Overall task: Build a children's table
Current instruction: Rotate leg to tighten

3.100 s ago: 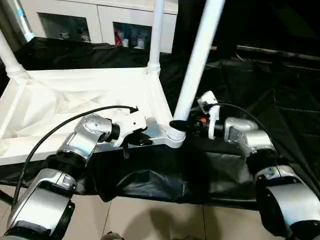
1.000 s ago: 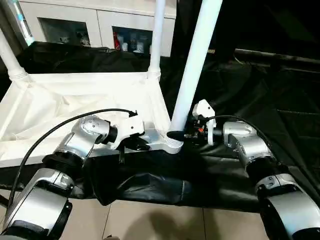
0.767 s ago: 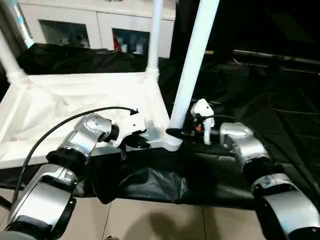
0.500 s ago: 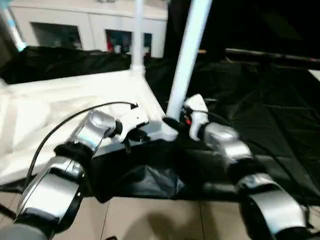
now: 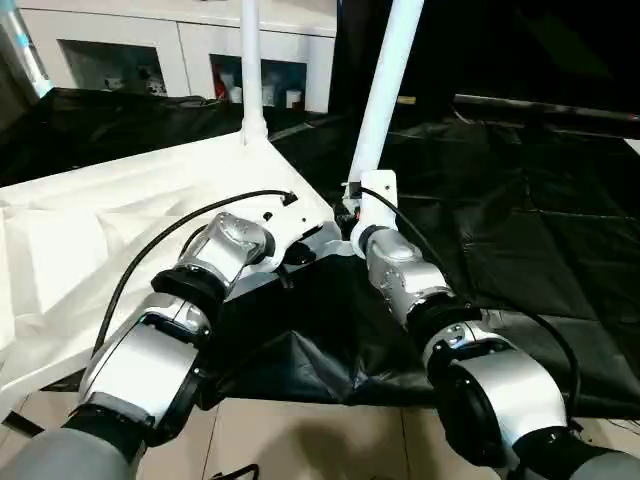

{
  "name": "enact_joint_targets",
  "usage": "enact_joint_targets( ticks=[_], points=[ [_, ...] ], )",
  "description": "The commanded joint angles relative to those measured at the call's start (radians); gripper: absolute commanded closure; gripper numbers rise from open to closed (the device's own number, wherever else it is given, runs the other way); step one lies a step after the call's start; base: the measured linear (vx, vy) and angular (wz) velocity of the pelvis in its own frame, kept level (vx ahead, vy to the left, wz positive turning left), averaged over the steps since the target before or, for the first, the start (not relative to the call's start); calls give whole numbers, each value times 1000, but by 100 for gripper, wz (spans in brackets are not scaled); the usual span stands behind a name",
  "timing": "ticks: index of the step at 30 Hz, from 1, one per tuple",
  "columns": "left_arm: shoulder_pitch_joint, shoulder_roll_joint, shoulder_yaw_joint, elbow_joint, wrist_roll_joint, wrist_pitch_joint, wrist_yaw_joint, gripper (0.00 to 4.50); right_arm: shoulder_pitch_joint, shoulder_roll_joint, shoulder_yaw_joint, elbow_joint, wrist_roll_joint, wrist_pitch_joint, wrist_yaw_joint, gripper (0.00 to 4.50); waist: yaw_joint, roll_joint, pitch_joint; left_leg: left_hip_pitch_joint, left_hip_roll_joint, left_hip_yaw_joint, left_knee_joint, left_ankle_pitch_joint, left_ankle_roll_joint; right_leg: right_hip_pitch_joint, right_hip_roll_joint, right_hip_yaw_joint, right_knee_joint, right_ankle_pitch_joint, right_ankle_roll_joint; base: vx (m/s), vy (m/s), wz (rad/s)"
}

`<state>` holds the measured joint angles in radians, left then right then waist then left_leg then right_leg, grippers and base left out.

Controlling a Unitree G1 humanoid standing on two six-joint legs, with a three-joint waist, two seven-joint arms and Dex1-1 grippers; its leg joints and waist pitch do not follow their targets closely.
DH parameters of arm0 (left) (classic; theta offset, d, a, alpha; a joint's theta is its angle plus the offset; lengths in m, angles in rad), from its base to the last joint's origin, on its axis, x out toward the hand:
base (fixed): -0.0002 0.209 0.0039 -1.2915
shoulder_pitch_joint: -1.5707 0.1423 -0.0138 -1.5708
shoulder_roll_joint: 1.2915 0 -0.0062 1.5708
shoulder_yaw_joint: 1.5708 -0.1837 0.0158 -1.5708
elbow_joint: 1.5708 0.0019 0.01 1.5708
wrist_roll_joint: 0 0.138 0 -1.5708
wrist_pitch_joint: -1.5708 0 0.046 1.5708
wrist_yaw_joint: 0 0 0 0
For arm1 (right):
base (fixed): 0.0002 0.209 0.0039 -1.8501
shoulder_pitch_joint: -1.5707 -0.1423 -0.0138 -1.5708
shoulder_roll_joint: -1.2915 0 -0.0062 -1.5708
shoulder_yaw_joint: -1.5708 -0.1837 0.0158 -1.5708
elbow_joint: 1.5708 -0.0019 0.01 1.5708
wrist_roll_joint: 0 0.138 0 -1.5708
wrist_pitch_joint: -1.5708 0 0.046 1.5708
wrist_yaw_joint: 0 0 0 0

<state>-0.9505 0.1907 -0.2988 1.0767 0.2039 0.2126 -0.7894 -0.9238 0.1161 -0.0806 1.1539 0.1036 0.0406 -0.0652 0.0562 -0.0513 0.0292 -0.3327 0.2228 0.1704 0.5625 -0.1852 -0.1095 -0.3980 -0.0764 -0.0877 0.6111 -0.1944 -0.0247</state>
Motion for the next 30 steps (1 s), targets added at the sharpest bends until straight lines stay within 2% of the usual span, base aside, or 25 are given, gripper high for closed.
enact_joint_targets(
  ticks=[1,6,8,9,11,13,17,23,24,25,26,27,28,30],
  points=[
    [-28,-16,-3,-4,13,-11,7,450,54,15,-16,115,5,96,-16,256,1,21,-38,-2,5,2,-71,-305,-21,36,-61,56,-89,-274,-150,0,0,0],
    [-38,-17,-2,12,9,-18,14,450,41,14,1,124,-21,84,-10,256,1,22,-35,-2,6,0,-73,-331,-25,33,-63,56,-96,-331,-134,0,0,0],
    [-39,-16,1,17,10,-23,15,450,34,18,-19,123,-7,71,-6,256,1,23,-35,-2,5,-1,-74,-336,-24,33,-63,56,-97,-342,-128,0,0,0],
    [-40,-16,2,19,10,-25,15,450,32,18,-22,123,-6,67,-6,221,1,22,-35,-2,6,-1,-74,-335,-25,32,-63,56,-97,-341,-127,0,0,0],
    [-41,-13,3,20,10,-34,13,450,28,16,-19,121,-10,55,2,184,1,22,-34,-1,6,-1,-74,-340,-24,31,-63,56,-99,-347,-125,0,0,0],
    [-41,-9,5,19,9,-45,9,450,21,17,-17,119,-12,41,18,182,0,23,-34,-2,7,-2,-75,-342,-24,31,-63,56,-99,-349,-126,0,0,0],
    [-37,-1,3,10,8,-65,-14,450,9,18,-23,114,-12,20,44,142,2,24,-36,-6,7,1,-74,-307,-21,35,-63,57,-92,-292,-143,0,0,0],
    [-20,13,-3,-17,3,-118,-64,450,-7,1,-34,104,-8,-30,105,87,4,23,-39,-6,8,5,-71,-263,-12,39,-64,58,-86,-223,-171,0,0,0],
    [-16,17,-6,-22,2,-128,-73,450,-9,-4,-33,99,-7,-35,120,78,5,25,-42,-4,9,6,-69,-248,-9,41,-65,59,-81,-191,-185,0,0,0],
    [-11,21,-8,-28,2,-140,-84,450,-11,-10,-33,95,-7,-40,138,66,6,21,-43,-6,9,7,-67,-234,-5,42,-65,59,-79,-167,-193,0,0,0],
    [-4,28,-10,-37,1,-143,-97,450,-10,-24,-31,84,-5,-46,170,55,8,24,-48,-10,9,9,-62,-163,8,48,-64,59,-63,-57,-221,0,0,0],
    [4,35,-12,-46,0,-155,-115,450,-9,-38,-31,75,-2,-47,208,48,9,23,-50,-12,9,10,-60,-136,15,51,-63,59,-57,-11,-231,0,0,0],
    [10,40,-14,-52,-1,-159,-128,450,-7,-52,-27,66,-2,-42,247,42,9,24,-51,-18,7,12,-54,-84,36,55,-60,58,-47,75,-249,0,0,0],
    [18,46,-17,-60,-3,-166,-145,450,-4,-69,-17,58,-11,-31,282,16,10,23,-50,-22,5,12,-51,-42,65,58,-59,56,-42,146,-269,0,0,0]
  ],
)
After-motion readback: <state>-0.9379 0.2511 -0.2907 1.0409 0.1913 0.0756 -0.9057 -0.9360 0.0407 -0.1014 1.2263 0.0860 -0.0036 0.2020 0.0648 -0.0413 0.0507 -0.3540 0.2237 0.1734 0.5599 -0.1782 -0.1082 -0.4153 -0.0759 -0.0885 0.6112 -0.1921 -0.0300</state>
